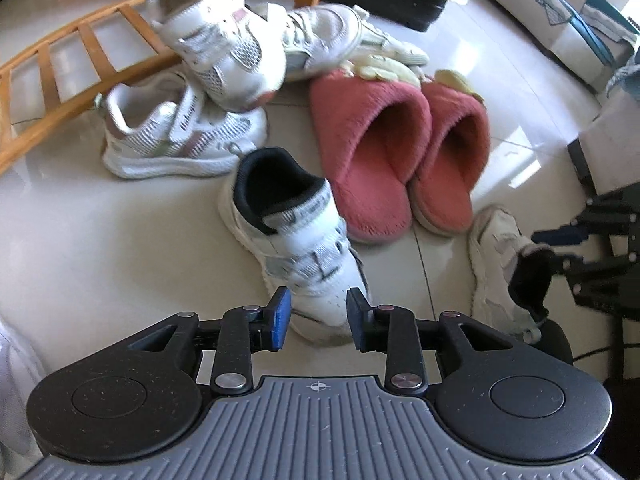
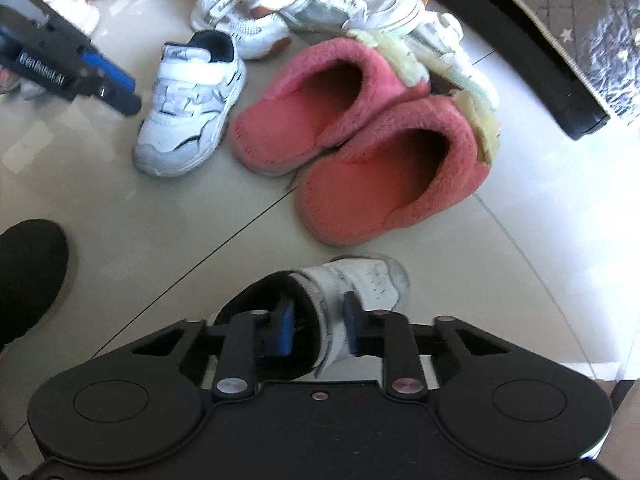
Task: Organize scattered shoes
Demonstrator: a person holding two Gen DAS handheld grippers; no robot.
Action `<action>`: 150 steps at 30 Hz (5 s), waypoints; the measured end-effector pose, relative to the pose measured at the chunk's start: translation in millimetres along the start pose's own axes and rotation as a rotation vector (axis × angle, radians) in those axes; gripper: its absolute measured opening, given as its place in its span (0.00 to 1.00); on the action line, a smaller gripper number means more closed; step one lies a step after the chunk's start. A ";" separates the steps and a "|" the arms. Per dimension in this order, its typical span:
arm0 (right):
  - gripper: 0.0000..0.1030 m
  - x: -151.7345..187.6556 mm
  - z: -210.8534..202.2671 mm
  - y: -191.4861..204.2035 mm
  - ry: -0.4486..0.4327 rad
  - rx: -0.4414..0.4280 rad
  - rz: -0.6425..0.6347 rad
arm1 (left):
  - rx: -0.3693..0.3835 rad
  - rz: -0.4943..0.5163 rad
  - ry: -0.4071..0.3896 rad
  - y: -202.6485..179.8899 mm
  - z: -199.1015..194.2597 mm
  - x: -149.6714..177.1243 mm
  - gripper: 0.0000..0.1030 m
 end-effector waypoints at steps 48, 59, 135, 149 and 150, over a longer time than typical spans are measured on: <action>0.35 -26.7 -20.9 16.6 -0.091 -0.118 0.019 | 0.206 0.067 0.189 -108.7 46.9 13.5 0.32; 0.56 -26.0 -19.1 11.5 -0.093 -0.113 0.031 | 0.125 0.128 0.177 -97.4 43.5 6.2 0.15; 0.69 -184.0 43.3 164.8 -0.181 -0.451 -0.170 | -0.141 -0.006 0.208 126.1 -78.6 48.7 0.13; 0.69 -235.6 69.7 181.5 -0.252 -0.358 -0.112 | -0.144 -0.065 0.212 144.3 -96.3 65.8 0.13; 0.69 -237.6 71.7 183.7 -0.256 -0.344 -0.124 | -0.143 -0.067 0.212 144.6 -96.7 65.9 0.13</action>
Point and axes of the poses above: each gripper's, at about its wrist camera, not at the fingertips, and z roughly the way its jaws point, y to its left, x to its underside, the point moved 9 cm from there along z, roughly the way its jaws point, and after that the axes turned 2 degrees about -z, right-handed, at the moved point
